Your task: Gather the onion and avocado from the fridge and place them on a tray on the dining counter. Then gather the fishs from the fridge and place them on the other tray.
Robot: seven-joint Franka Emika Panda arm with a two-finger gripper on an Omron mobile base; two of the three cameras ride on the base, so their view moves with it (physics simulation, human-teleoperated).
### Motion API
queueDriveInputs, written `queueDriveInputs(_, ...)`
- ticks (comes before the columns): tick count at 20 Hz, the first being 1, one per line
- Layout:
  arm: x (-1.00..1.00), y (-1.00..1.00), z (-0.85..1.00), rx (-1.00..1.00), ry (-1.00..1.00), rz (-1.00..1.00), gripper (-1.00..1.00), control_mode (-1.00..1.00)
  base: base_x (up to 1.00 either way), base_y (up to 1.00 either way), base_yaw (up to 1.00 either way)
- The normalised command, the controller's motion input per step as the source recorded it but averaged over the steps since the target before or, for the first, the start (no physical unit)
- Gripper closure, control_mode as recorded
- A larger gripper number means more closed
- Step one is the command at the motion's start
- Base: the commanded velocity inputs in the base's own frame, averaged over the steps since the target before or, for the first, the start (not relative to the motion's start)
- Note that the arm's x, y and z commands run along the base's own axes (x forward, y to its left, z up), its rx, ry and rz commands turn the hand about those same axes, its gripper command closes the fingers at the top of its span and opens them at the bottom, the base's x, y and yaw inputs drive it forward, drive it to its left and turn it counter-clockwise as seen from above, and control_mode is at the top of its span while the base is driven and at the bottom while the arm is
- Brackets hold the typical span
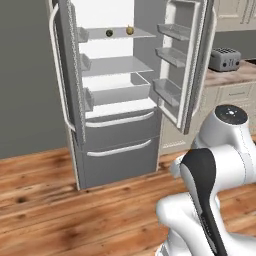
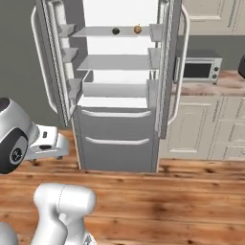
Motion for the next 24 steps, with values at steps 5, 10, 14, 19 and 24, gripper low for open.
queueDriveInputs(5,0.00,0.00,0.00,0.00,0.00,0.00,-1.00,1.00,1.00,-0.28,0.06)
queueDriveInputs(10,0.00,0.00,0.00,0.00,0.00,0.00,-1.00,1.00,1.00,-0.29,0.05)
queueDriveInputs(14,0.00,0.00,0.00,0.00,0.00,0.00,-1.00,1.00,0.88,-0.26,0.04)
queueDriveInputs(19,0.00,0.00,0.00,0.00,0.00,0.00,-1.00,1.00,0.72,-0.29,0.03)
queueDriveInputs(24,0.00,0.00,0.00,0.00,0.00,0.00,-1.00,1.00,0.63,-0.29,0.01)
